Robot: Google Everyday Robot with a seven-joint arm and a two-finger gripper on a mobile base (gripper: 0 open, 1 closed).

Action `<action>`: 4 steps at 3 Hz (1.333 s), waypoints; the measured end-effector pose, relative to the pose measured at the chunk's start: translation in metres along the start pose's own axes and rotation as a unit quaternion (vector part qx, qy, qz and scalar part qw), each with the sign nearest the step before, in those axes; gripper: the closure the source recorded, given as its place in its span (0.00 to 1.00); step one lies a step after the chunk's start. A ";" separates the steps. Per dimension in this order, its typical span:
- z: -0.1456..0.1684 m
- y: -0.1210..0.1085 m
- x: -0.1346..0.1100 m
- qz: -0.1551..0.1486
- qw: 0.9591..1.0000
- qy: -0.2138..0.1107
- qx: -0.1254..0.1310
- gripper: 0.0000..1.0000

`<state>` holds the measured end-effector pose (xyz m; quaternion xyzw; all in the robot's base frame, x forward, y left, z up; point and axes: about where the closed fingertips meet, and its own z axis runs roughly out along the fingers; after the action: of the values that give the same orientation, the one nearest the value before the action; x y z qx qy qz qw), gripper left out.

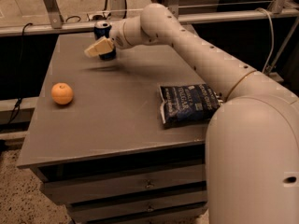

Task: Pick pepsi can

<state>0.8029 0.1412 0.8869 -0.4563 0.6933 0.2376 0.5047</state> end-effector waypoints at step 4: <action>-0.058 0.015 -0.051 0.021 0.991 -0.113 -0.066 1.00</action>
Offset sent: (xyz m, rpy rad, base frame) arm 0.0019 -0.0125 0.0318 0.1195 -0.0352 -0.0222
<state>0.7660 0.1227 0.9536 -0.4443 0.6239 0.3432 0.5437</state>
